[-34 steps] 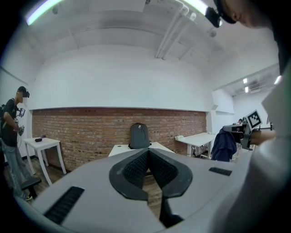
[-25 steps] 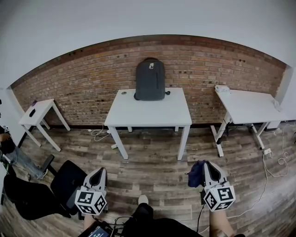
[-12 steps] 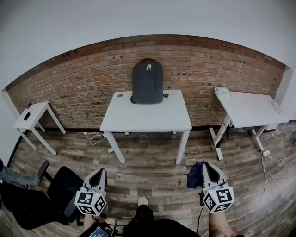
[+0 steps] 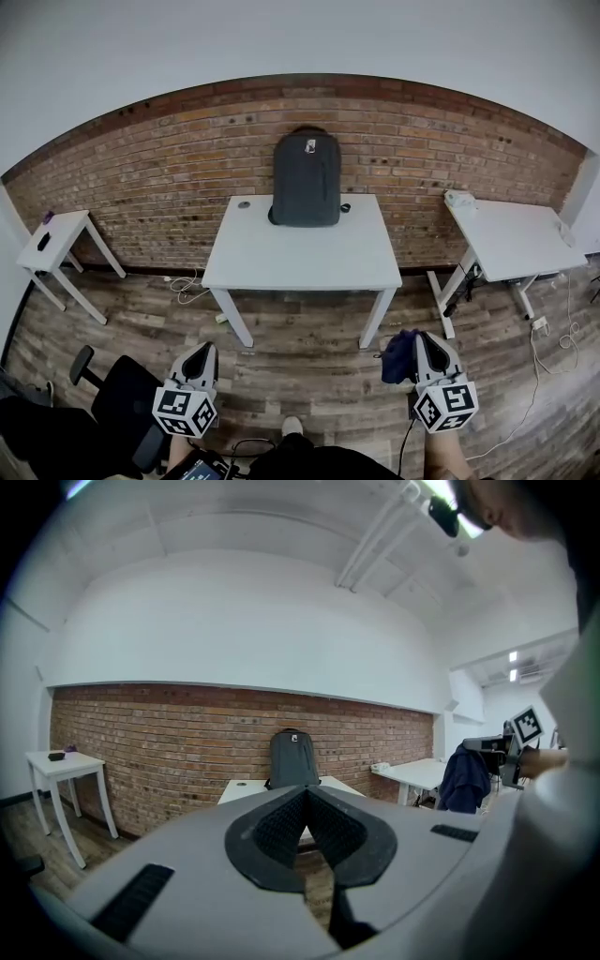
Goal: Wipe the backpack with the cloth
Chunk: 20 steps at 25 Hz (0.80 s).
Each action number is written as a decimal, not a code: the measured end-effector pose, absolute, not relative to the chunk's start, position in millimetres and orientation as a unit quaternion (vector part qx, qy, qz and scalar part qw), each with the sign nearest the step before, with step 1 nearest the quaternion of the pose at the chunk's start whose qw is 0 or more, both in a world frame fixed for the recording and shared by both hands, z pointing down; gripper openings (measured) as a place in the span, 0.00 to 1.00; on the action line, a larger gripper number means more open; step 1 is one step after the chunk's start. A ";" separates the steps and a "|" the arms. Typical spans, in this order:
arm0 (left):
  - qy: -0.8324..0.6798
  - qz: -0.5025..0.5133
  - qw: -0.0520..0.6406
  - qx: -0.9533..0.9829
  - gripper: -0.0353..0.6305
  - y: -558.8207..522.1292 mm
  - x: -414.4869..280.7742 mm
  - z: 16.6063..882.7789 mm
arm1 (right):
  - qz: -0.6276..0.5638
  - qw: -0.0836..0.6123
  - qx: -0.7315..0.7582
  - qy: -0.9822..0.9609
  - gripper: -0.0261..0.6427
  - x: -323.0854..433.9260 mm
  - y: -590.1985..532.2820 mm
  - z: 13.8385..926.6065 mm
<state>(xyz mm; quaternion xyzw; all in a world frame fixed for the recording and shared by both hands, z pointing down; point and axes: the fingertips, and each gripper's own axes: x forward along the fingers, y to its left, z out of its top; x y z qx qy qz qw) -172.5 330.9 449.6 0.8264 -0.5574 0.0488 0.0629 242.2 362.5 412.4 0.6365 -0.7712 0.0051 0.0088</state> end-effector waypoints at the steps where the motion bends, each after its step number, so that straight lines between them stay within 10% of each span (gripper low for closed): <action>1: -0.556 0.049 0.063 0.827 0.05 320.8 -176.9 449.3 | 0.004 0.009 0.638 -0.770 0.06 238.0 353.9 410.9; 20: -0.531 0.025 0.070 0.844 0.05 156.3 -247.1 451.0 | -0.013 0.007 0.680 -0.733 0.06 182.8 220.4 394.9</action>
